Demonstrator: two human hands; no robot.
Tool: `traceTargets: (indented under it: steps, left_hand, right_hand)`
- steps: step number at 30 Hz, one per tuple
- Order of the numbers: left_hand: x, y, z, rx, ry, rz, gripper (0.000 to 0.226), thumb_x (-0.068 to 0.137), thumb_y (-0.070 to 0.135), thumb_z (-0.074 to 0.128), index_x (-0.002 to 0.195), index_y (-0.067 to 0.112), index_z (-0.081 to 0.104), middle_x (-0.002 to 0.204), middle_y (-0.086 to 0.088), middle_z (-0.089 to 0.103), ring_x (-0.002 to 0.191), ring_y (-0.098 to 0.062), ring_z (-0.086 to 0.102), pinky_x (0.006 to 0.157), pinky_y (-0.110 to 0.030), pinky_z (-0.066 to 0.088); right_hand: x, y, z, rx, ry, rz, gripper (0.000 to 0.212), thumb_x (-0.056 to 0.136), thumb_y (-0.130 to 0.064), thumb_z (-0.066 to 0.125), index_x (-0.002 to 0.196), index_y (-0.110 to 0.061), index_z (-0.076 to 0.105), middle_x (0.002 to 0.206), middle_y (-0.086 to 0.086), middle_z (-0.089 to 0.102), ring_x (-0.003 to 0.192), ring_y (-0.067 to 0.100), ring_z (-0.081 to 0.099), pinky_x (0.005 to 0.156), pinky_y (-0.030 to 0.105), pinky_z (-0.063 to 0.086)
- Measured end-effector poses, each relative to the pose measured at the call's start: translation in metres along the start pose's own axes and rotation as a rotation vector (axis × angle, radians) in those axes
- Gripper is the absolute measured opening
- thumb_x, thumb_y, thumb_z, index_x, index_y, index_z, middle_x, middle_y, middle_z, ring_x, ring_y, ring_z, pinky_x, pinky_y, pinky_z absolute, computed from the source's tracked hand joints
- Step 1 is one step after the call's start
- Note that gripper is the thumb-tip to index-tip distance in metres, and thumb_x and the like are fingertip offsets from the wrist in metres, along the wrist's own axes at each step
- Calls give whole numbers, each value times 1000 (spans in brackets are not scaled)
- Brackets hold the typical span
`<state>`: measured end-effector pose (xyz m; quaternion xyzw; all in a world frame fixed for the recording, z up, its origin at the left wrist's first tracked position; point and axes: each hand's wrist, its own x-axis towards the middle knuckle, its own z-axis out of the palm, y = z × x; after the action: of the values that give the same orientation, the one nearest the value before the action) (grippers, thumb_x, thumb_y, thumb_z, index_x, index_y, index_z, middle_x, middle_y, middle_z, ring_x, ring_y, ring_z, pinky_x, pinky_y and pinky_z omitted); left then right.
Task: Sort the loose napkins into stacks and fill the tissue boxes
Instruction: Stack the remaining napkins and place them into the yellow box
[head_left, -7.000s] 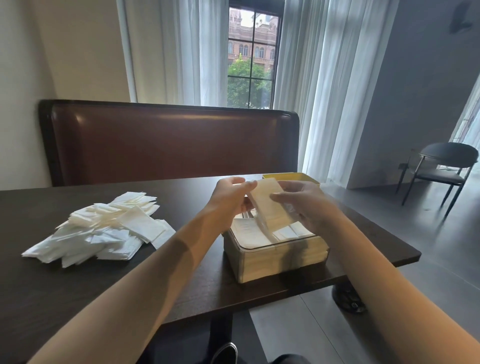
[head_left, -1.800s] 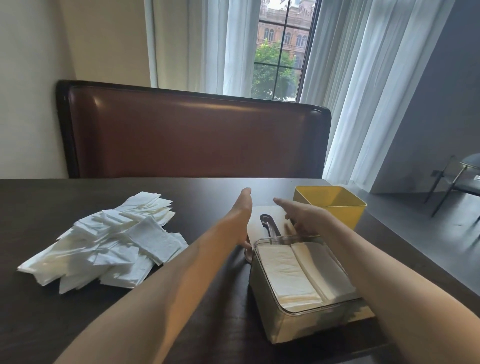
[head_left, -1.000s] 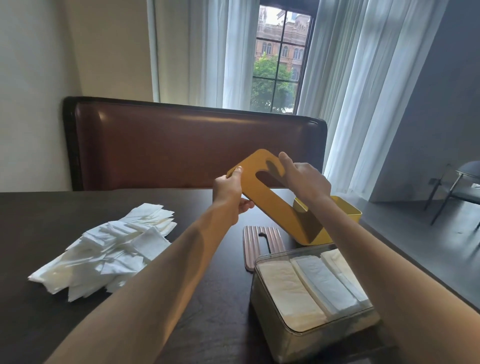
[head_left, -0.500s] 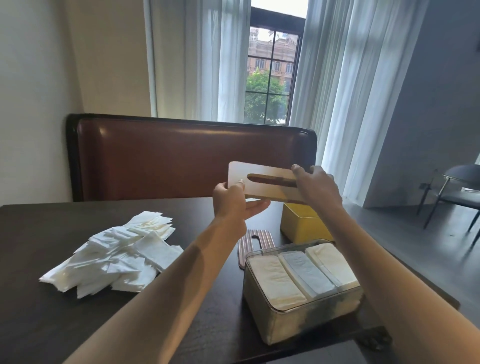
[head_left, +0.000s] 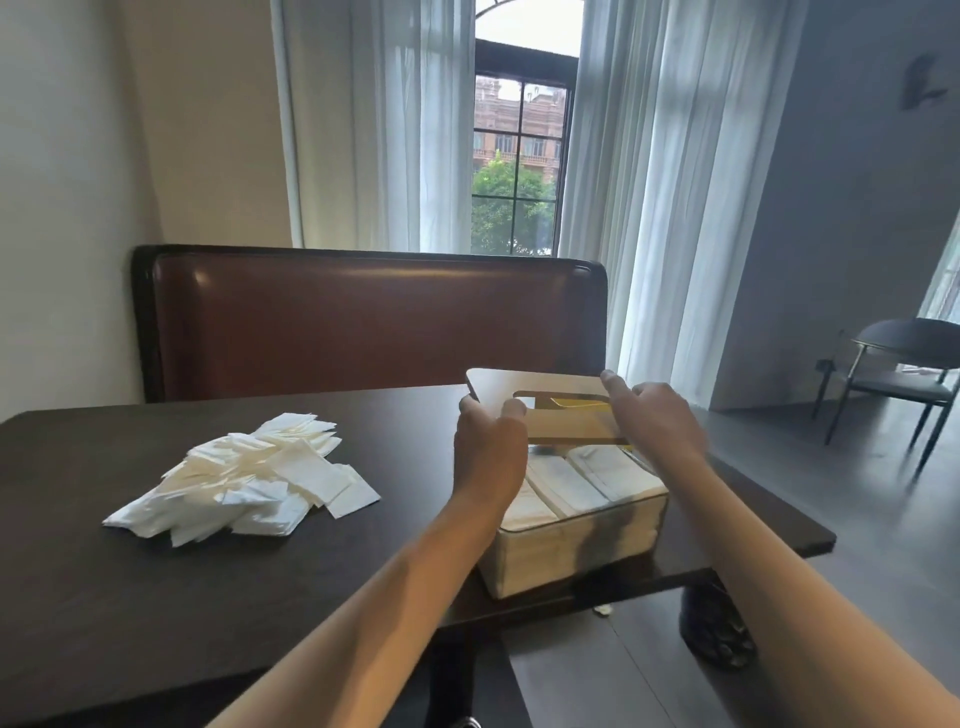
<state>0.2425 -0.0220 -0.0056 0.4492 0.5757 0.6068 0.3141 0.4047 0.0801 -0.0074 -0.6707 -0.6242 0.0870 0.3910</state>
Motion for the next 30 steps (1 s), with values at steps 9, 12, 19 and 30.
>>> traceTargets:
  steps: [9,12,19,30]
  left_hand:
    - [-26,-43,13,222,62,3,51,103,50,33,138,15,43,142,-5,51,127,-22,49,111,-48,41]
    - [-25,-47,13,91,82,15,45,107,45,30,142,18,39,143,-2,49,124,-17,49,104,-34,45]
    - [-15,-49,7,16,102,15,44,109,40,24,142,16,43,138,-4,54,116,-15,53,92,-25,43]
    - [7,-57,-3,192,57,-30,54,110,42,19,156,16,33,161,-6,34,147,-25,33,120,-39,25]
  right_hand:
    - [-27,30,16,46,56,13,58,98,-62,34,80,-15,63,79,-1,64,73,15,60,56,24,31]
    - [-25,26,24,83,77,16,59,97,-61,35,81,-14,65,80,0,65,75,17,61,60,26,36]
    - [-31,28,44,116,106,54,66,87,-71,30,88,-16,66,92,3,67,88,22,62,82,42,54]
    - [-28,28,41,94,52,31,53,93,-63,42,84,-14,60,100,9,66,92,25,61,81,41,54]
